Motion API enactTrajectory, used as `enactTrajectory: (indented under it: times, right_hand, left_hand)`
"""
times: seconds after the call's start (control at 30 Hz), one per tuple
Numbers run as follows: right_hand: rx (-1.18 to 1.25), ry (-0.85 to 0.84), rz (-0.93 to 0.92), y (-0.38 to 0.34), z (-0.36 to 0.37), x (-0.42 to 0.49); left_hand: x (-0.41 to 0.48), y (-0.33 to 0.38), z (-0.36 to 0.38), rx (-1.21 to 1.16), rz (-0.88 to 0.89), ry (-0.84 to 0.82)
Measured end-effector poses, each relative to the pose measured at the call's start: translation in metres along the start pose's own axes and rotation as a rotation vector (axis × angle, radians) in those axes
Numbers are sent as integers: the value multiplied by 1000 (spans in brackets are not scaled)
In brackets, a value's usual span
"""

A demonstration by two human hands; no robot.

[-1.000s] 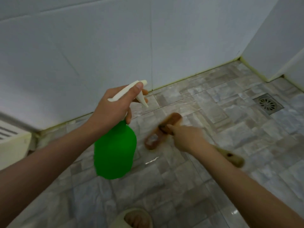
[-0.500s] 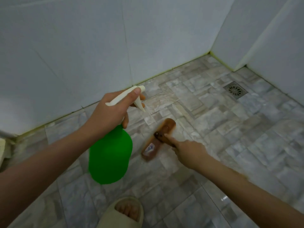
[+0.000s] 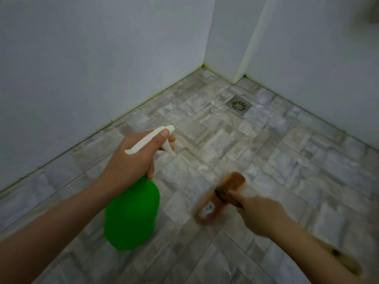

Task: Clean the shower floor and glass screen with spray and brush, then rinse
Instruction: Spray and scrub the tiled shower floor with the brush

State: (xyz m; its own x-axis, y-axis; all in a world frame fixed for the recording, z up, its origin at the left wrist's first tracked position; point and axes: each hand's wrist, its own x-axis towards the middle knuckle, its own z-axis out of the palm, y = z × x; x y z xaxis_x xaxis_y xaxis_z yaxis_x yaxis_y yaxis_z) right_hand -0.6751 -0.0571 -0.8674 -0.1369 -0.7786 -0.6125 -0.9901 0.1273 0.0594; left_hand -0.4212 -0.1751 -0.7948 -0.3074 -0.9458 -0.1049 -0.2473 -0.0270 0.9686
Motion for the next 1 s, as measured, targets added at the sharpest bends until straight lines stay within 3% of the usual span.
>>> enactTrajectory:
  times: [0.1,0.23,0.43,0.5,0.6,0.77,1.0]
  right_hand:
    - [84,17,109,9,7,-10]
    - [322,280,170,28,10,60]
    - [356,126,347,55,46,13]
    - [361,161,360,52,44,20]
    - [363,246,397,80,0,91]
    - [669,195,420,126,-81,140]
    - [333,267,480,104,-78,123]
  left_hand:
    - [15,4,15,10,7,-31]
    - [35,9,41,-17,37,-91]
    - [54,15,71,-16,69,-191]
    - [57,19,77,-25,72,-189]
    - [63,22,88,-27,66,-211]
    - [71,16,99,-63,52,-211]
    - [88,12,106,-22,43,-192]
